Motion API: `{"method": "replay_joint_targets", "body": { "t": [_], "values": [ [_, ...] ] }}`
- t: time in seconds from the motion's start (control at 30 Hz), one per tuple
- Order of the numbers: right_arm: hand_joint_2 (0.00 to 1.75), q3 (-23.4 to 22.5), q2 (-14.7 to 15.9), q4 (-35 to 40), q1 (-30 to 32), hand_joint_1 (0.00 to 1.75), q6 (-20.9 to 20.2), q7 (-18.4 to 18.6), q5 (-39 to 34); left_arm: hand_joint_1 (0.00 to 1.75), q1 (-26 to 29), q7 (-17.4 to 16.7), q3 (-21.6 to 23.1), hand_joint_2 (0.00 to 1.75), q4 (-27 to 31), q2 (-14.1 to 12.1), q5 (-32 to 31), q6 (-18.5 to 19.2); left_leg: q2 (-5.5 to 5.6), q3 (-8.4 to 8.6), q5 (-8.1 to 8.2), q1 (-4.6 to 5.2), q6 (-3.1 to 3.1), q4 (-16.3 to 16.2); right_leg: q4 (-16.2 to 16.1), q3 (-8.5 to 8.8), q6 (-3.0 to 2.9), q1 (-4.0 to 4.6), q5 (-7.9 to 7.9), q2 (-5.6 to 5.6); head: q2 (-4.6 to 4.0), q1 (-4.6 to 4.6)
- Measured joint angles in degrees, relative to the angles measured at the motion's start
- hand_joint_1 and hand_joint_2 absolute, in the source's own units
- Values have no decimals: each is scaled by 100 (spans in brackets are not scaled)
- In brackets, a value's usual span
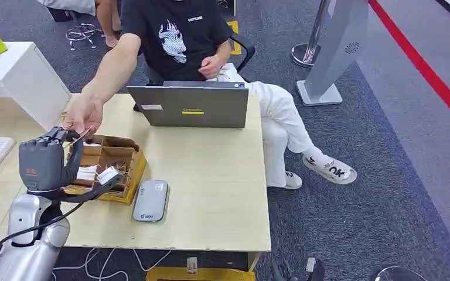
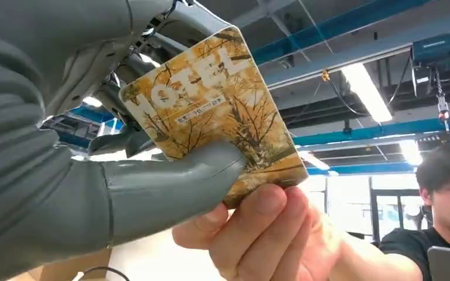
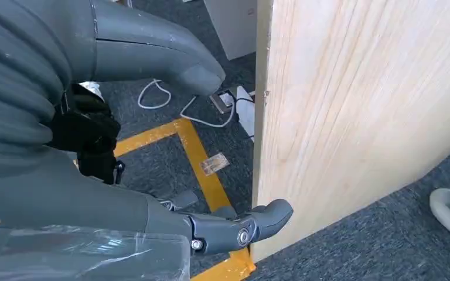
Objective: Pass the card to the sensor for recognition and then transmit it.
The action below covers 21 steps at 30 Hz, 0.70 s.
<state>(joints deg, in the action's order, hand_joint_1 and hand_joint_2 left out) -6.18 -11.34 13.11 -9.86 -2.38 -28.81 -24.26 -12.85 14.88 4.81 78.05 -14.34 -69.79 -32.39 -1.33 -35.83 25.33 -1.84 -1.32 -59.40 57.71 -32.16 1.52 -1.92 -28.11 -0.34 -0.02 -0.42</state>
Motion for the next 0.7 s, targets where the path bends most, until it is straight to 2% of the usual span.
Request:
{"method": "replay_joint_targets", "body": {
  "t": [0.23,0.27,0.5,0.7],
  "values": [
    [175,-20,0,0,2,0,-2,-7,28,175,29,37,0,175,0,37,-22,-17,-2,-14,7,0,2,0,-4,-14,0,0,-2,3,0,0],
    [175,-26,0,0,2,0,-4,-7,28,0,32,37,0,175,0,46,-22,-17,-2,-15,7,0,2,0,-5,-15,0,0,-2,3,0,0],
    [175,-81,0,0,3,0,-7,-17,28,0,141,88,0,175,0,129,-83,-151,1,-17,8,0,3,1,-6,-14,4,0,-10,-5,0,0],
    [175,-158,2,0,23,0,-70,-74,57,0,559,333,31,175,31,212,68,227,-2,-10,5,0,1,1,-6,-12,3,0,-7,0,0,2]
  ]
}}
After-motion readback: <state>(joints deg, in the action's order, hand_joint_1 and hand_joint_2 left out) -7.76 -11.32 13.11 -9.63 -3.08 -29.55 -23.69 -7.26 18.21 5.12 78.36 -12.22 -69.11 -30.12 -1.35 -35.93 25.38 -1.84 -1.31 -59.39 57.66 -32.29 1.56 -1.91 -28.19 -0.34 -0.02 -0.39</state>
